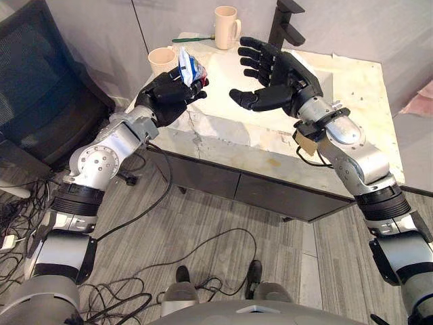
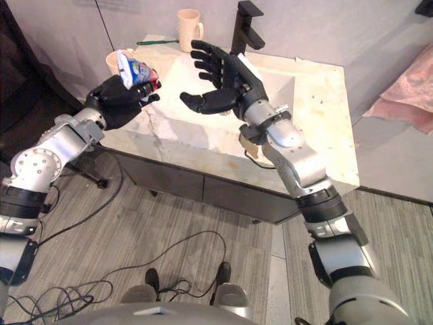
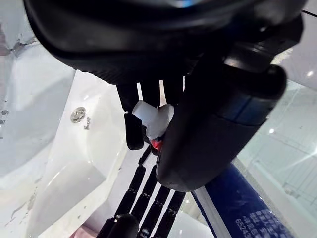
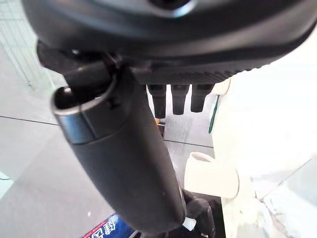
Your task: Organize the bathroom.
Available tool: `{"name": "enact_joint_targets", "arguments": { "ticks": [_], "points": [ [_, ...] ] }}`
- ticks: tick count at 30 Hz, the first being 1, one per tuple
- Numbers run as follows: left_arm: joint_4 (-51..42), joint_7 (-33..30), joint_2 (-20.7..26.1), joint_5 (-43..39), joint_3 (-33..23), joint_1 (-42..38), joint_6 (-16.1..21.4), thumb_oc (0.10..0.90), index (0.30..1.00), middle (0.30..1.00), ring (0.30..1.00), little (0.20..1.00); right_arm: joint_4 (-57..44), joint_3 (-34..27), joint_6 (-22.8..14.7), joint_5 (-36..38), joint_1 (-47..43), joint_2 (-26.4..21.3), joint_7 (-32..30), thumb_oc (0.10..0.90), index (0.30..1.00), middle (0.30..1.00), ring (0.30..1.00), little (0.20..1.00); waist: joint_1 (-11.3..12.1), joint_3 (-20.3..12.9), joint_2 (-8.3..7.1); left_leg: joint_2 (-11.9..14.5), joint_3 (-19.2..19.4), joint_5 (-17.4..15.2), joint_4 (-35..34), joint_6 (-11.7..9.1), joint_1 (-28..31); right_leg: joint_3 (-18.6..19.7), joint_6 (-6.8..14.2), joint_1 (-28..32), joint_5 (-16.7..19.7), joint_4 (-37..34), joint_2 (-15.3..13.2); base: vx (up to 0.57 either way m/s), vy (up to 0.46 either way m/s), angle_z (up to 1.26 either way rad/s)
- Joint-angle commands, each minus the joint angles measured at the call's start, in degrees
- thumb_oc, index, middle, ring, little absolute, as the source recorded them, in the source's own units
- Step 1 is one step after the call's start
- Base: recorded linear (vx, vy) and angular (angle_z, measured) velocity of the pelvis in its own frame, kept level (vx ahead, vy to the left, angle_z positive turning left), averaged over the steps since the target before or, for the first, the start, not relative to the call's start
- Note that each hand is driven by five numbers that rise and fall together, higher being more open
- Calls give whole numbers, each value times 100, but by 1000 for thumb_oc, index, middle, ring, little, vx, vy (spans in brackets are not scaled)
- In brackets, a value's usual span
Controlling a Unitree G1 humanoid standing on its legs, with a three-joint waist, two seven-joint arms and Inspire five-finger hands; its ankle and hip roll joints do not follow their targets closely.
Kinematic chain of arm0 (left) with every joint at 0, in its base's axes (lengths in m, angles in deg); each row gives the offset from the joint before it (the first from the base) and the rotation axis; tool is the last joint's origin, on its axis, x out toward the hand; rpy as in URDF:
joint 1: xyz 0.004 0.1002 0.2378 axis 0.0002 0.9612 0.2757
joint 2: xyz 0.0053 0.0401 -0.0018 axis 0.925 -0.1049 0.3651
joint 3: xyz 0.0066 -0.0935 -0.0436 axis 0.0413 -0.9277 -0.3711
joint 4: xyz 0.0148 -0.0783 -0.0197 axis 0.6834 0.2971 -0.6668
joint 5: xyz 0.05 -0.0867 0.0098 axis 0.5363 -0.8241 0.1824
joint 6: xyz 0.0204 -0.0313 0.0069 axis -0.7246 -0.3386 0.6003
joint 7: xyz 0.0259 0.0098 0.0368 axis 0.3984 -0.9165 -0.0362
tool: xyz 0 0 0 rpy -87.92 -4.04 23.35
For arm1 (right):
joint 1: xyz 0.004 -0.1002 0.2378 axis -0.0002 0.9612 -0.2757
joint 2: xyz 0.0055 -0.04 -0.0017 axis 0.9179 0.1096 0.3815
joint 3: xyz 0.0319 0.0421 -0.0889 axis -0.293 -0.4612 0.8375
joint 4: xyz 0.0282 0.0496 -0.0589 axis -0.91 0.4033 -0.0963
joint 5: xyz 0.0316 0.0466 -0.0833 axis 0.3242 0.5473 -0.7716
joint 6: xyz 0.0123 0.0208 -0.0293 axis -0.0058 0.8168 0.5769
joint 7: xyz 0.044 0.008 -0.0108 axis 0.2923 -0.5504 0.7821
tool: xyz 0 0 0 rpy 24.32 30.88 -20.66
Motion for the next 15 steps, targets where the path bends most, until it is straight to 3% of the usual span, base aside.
{"name": "enact_joint_targets", "arguments": {
  "ticks": [1, 10, 15],
  "points": [
    [93, 351, 94, 34, -299, -623, 522, 400, 300, 300, 300, 300, -141, -331, -452, 161, -482, -167, 89, 800, 900, 900, 900, 900, -59, -907, 67, 275, 43, -548, 309, -277, -60, 91, 138, 138, -848, 285, -216, 0, 0, 0],
    [10, 339, 183, 114, -437, -364, 476, 400, 300, 300, 300, 300, -420, -567, -467, 415, -139, -304, 190, 800, 900, 900, 900, 900, -147, -887, 105, 286, 88, -549, 304, -271, -2, 130, 127, 181, -836, 253, -214, 15, -3, -3],
    [31, 385, 298, 52, -567, -200, 432, 400, 300, 300, 300, 300, -833, -816, -338, 1005, -28, -416, 224, 800, 900, 900, 900, 900, -226, -908, 110, 304, 144, -542, 277, -270, 30, 173, 126, 173, -826, 225, -192, 21, -6, -5]
  ]
}}
